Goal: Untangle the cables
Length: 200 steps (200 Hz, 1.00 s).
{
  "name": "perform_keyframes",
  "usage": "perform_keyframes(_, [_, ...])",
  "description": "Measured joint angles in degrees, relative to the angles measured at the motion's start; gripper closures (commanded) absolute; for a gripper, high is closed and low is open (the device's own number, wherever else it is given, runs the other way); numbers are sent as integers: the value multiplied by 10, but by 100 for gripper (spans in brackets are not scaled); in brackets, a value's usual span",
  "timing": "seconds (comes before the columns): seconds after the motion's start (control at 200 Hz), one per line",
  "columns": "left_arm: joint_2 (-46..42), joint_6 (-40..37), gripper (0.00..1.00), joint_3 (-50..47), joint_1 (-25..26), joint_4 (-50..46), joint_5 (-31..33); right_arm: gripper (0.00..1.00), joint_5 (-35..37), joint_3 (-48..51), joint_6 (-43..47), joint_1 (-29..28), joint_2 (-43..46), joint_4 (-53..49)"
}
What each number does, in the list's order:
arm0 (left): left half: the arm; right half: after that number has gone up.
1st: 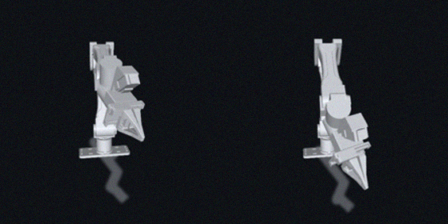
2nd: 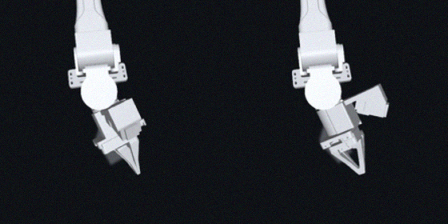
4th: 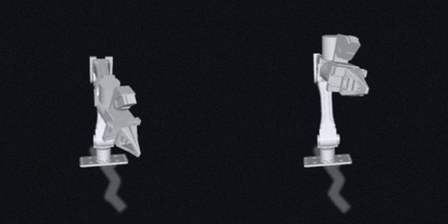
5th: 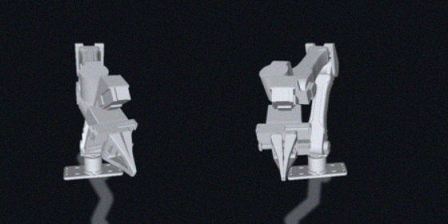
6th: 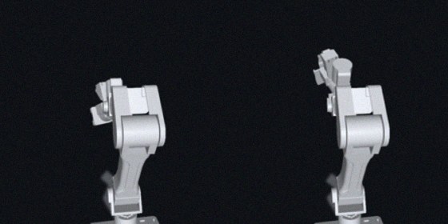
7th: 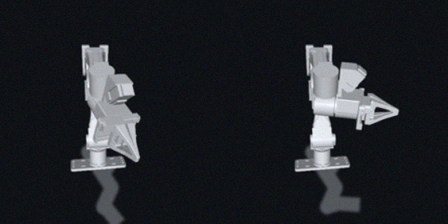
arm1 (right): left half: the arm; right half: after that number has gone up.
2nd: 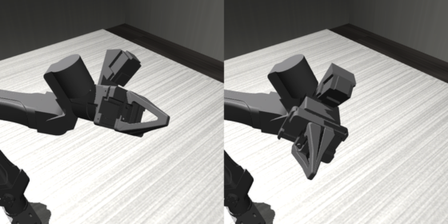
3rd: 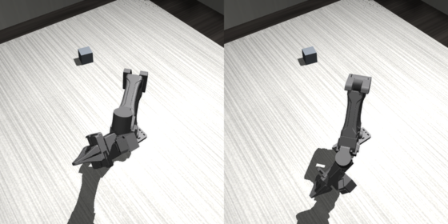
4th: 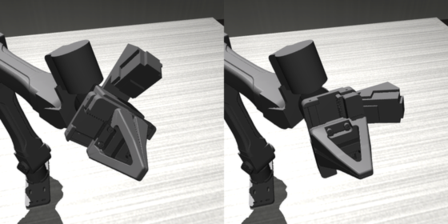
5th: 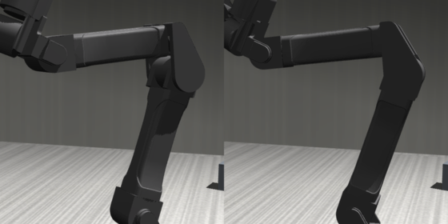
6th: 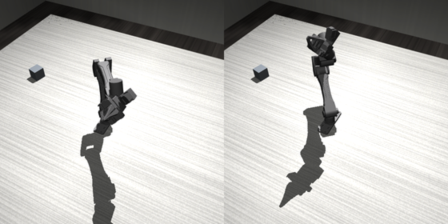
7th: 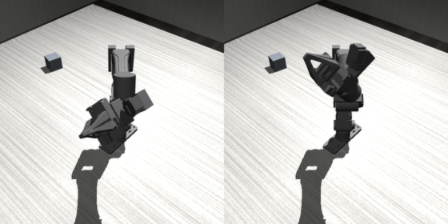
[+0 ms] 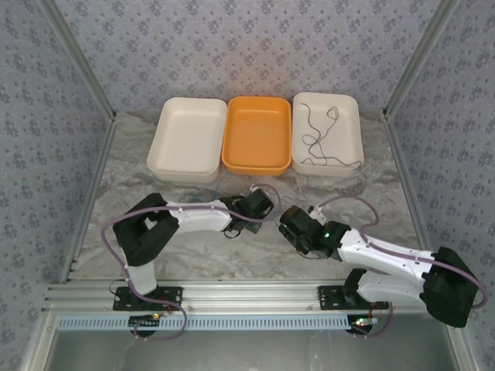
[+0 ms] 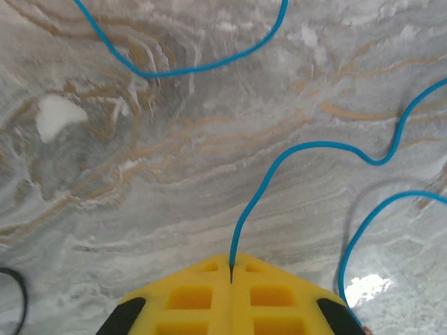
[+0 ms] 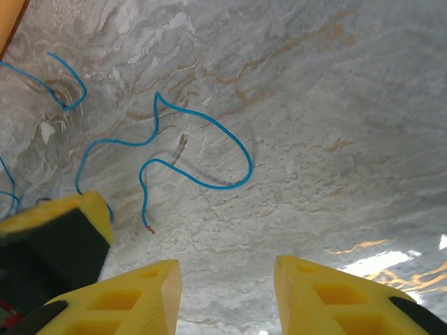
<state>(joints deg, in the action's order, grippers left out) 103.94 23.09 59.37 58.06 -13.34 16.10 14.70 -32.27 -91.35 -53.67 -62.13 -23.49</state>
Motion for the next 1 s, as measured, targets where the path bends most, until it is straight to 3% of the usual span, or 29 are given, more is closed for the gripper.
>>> perform_keyframes(0.215, [-47,30,100,-55,-8,35,-35,51,-30,-13,-159,4,-78,34])
perform_keyframes(0.385, [-85,53,100,-83,-14,60,-64,51,-63,-41,-232,27,-140,65])
perform_keyframes(0.814, [-168,94,100,-146,-15,102,-106,53,-131,-81,-271,61,-252,149])
perform_keyframes(0.999, [-246,111,100,-156,-15,99,-110,52,-150,-81,-275,72,-254,155])
